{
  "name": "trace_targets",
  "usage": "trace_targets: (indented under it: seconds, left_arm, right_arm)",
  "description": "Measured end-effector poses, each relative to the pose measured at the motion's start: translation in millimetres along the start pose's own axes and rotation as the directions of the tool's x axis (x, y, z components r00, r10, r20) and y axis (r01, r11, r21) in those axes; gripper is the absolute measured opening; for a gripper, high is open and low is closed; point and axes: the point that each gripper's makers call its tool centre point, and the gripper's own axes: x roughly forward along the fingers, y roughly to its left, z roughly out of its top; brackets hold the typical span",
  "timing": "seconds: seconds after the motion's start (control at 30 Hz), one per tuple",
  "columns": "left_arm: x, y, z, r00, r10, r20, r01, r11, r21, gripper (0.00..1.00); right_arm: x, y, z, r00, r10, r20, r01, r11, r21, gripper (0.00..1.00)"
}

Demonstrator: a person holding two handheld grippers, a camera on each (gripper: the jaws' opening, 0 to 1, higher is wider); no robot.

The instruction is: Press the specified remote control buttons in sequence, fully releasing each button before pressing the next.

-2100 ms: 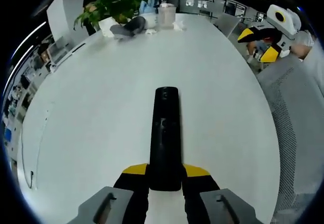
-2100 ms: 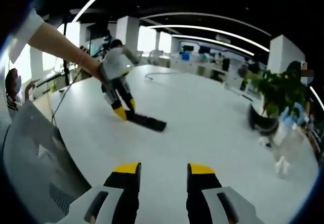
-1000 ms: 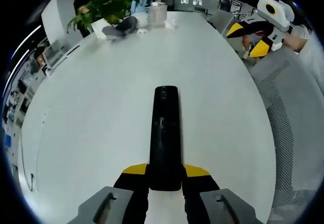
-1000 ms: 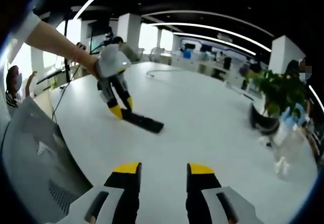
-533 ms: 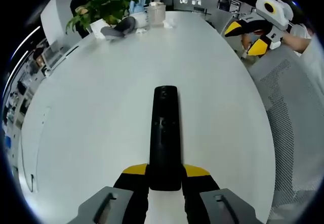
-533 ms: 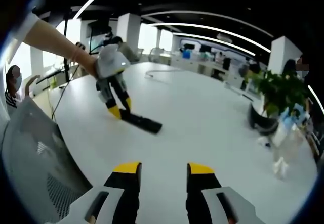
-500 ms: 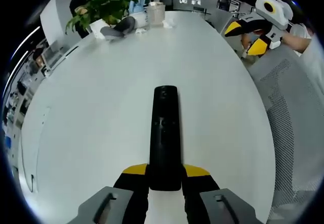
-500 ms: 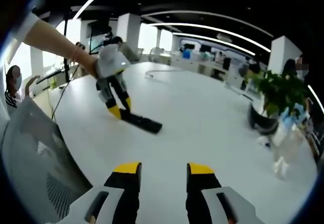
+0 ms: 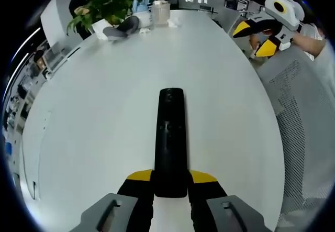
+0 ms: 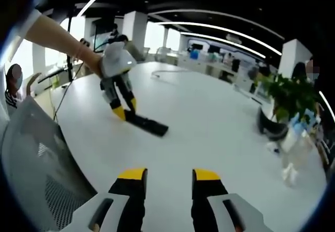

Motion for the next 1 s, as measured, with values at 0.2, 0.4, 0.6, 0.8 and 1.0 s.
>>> trace_targets:
  seconds: [0.2,0.4,0.6,0.8,1.0]
  left_arm:
    - [0.0,-1.1,-0.2,1.0,0.0,-0.013,0.0,1.0,0.005,0.24]
    - [-0.2,-4.3,-0.3,1.0,0.0,-0.015,0.0,1.0,0.006,0.24]
    - [-0.8,-8.6,-0.5,1.0,-0.003,-0.02,0.003,1.0,0.014,0.24]
    - [-0.9,-13.2,-0.7,1.0,-0.006,-0.025,0.007,1.0,0.022,0.24]
    - [-1.1,-15.1,-1.2,1.0,-0.009,-0.027,0.01,1.0,0.026,0.24]
  right_arm:
    - [-0.3,-0.1,-0.3,1.0,-0.002,-0.002,0.002,1.0,-0.001,0.31]
    - [-0.4,0.6,-0.2,1.0,0.002,-0.001,-0.002,1.0,-0.004,0.3]
    - [-0.5,1.3,0.1,1.0,0.007,0.002,-0.007,1.0,-0.005,0.3]
    - [-0.3,2.5,0.2,1.0,0.013,0.002,-0.013,1.0,-0.008,0.29]
    - [-0.3,3.8,0.5,1.0,0.017,0.003,-0.017,1.0,-0.01,0.29]
